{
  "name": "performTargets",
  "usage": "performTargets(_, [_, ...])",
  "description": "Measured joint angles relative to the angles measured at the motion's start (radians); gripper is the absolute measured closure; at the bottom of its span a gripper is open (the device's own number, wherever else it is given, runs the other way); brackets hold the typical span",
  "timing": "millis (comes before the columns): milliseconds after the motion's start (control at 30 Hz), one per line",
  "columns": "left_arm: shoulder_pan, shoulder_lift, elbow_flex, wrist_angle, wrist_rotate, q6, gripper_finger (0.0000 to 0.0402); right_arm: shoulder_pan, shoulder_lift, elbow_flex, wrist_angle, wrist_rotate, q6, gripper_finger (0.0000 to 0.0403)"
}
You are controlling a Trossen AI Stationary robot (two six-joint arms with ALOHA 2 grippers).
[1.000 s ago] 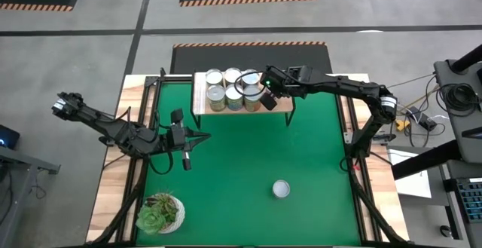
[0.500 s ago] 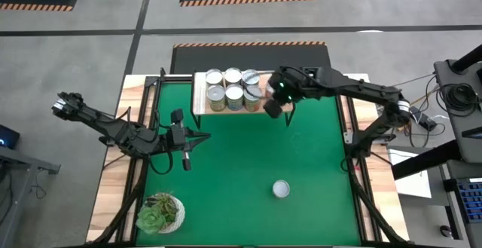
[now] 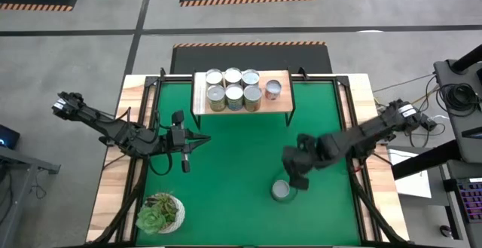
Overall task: Pick and place cans onto a shelf
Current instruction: Put the canned sliced peaches on the shelf
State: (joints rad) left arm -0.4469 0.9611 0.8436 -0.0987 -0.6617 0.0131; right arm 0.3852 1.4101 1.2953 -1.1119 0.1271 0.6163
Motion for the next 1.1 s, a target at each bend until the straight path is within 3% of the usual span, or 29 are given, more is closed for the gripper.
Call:
performTargets(167, [0.000,0.000,0.000,-0.001,0.000,0.000,0.0402,0.136,0.002,-0.129,0.153,0.004,0.148,0.0319])
performTargets(333, [0.000,0.000,0.000,-0.001,0.000,0.005,0.0402,0.192,0.005,-0.228,0.253,0.080,0.129,0.0245])
performTargets(467, [0.001,0.005,-0.001,-0.001,0.022,-0.014,0.0402,0.191,0.005,-0.301,0.373,0.080,0.086,0.0222])
performTargets(667, [-0.012,0.169,-0.002,0.122,0.279,-0.099,0.0402,0.191,0.005,-0.370,0.451,0.127,0.080,0.0268])
performTargets(867, [-0.020,0.470,0.026,0.311,0.287,-0.075,0.0402,0.191,0.005,-0.423,0.572,0.172,0.082,0.0349])
performTargets(1000, [-0.007,0.657,0.134,0.379,0.286,-0.008,0.0402,0.191,0.005,-0.466,0.692,0.173,0.082,0.0388])
performTargets(1100, [0.010,0.793,0.239,0.360,0.287,0.037,0.0402,0.191,0.005,-0.494,0.736,0.176,0.082,0.0393])
